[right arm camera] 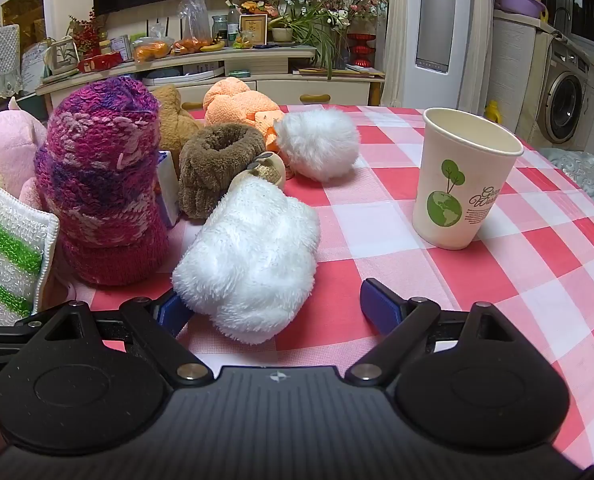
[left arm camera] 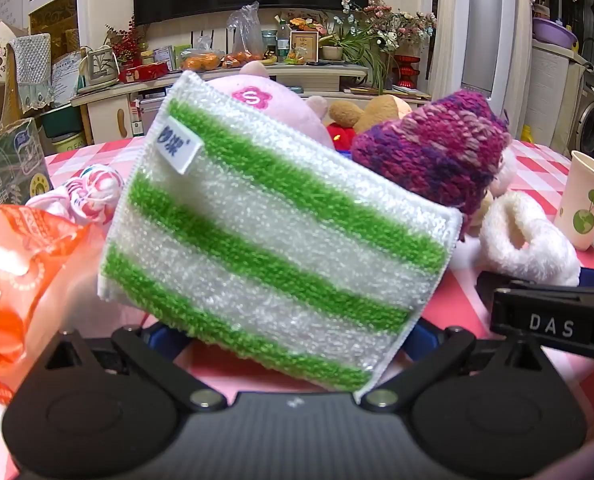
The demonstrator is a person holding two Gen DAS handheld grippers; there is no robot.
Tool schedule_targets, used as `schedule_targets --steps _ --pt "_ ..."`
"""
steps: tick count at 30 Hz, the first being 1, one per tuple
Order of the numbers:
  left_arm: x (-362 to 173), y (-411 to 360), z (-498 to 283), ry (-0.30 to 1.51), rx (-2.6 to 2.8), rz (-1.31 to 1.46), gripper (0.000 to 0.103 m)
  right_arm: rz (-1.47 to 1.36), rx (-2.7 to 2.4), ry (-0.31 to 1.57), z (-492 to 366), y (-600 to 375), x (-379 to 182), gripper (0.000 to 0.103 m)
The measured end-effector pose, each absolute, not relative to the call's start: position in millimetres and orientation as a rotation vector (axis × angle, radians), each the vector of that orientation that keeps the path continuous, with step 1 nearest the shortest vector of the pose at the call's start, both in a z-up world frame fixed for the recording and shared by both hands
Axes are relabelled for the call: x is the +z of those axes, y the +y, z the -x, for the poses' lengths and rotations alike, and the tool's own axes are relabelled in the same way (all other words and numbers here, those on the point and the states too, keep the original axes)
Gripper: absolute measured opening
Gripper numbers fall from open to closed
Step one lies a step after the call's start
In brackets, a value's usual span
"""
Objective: Organize soft objects
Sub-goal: 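Move the left tool toward the striped sponge while the right tool approaches the white fluffy slipper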
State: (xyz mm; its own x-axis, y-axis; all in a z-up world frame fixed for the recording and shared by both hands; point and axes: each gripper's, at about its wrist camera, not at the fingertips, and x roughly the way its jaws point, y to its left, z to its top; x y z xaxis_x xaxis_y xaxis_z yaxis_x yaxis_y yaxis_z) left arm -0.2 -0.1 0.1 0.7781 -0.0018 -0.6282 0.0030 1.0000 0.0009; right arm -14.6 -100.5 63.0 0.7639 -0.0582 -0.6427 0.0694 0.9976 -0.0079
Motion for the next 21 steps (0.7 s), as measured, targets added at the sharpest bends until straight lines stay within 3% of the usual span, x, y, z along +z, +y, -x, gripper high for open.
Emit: schedule_targets --steps 15,21 --pt "16 -5 49 0.679 -0.014 -0.001 0.102 -0.096 -0.131 0.786 48 -110 68 0.103" --pt "45 1 74 0.638 -0.022 -0.037 0.102 -0.076 -0.143 0.718 77 -111 83 0.103"
